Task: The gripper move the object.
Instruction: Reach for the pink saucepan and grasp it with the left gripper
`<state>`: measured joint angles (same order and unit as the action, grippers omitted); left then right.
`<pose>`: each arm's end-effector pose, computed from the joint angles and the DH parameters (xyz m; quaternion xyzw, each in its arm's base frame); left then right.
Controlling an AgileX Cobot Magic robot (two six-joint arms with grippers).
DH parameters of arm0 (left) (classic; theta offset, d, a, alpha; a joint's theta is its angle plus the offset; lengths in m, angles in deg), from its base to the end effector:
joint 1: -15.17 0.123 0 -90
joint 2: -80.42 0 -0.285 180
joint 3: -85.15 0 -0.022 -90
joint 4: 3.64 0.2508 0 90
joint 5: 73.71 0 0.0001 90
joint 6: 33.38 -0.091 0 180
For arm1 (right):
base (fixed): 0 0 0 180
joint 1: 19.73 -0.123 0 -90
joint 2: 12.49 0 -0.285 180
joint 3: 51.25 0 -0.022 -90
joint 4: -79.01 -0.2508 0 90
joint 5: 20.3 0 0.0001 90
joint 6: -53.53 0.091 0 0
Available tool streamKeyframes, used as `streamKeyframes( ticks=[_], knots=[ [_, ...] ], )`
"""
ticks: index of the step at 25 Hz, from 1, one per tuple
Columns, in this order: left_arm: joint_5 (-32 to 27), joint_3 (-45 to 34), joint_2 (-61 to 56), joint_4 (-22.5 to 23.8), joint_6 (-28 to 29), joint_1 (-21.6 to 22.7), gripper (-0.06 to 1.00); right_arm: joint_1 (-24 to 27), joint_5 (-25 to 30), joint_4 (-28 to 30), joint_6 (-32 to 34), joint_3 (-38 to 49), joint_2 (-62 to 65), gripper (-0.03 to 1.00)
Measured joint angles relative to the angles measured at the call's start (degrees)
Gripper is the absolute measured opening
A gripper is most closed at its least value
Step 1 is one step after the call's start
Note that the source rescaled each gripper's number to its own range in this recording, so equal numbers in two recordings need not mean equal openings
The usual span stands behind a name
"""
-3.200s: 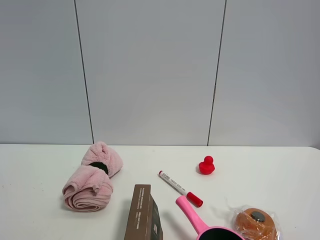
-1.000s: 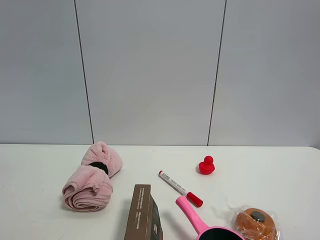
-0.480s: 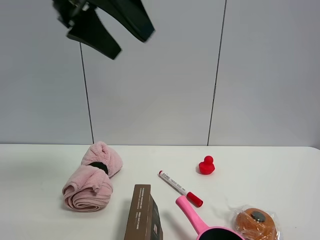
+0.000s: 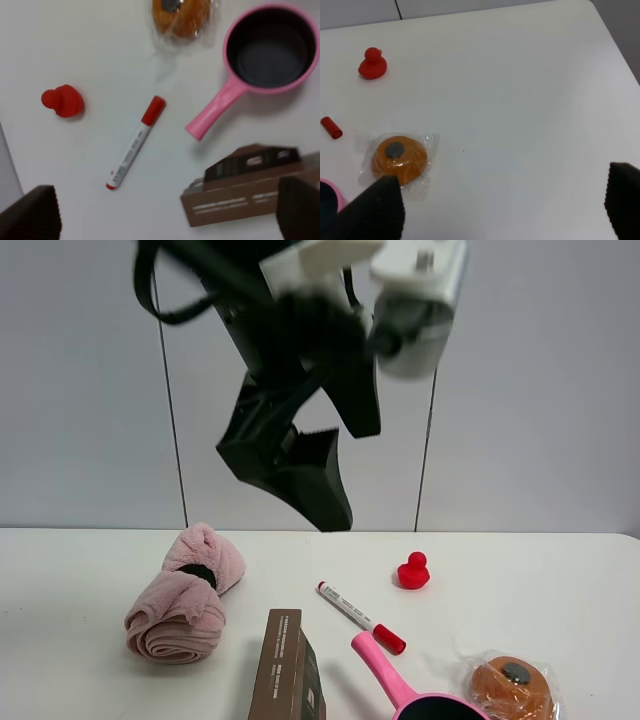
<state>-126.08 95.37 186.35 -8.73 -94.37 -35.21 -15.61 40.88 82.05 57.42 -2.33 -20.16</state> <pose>0.2361 -0.2953 0.3170 0.7841 0.5550 -0.0157 0.2773 -0.0051 -0.0039 0.2751 0.0608 0.8537 -0.0275 0.5165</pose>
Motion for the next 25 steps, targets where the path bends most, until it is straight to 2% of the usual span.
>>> streamKeyframes(
  ticks=[3,8,11,14,16,19,25],
  knots=[
    [0.7,2.9,4.8,1.2,-5.4,-0.1,1.0,0.0,0.0,0.0,0.0,0.0,0.0,1.0],
    [-2.7,13.0,13.4,0.9,-6.8,-0.1,1.0,0.0,0.0,0.0,0.0,0.0,0.0,1.0],
    [-10.3,18.9,18.8,-1.8,-9.5,-0.1,1.0,0.0,0.0,0.0,0.0,0.0,0.0,1.0],
    [-14.8,21.4,22.5,-7.0,-17.1,-0.1,1.0,0.0,0.0,0.0,0.0,0.0,0.0,1.0],
    [-15.3,21.9,23.6,-8.0,-22.4,-0.2,1.0,0.0,0.0,0.0,0.0,0.0,0.0,1.0],
    [-14.9,22.0,24.5,-5.5,-27.9,-0.2,0.99,0.0,0.0,0.0,0.0,0.0,0.0,1.0],
    [-12.6,22.0,27.3,-4.2,-30.1,-0.2,0.95,0.0,0.0,0.0,0.0,0.0,0.0,1.0]
  ],
)
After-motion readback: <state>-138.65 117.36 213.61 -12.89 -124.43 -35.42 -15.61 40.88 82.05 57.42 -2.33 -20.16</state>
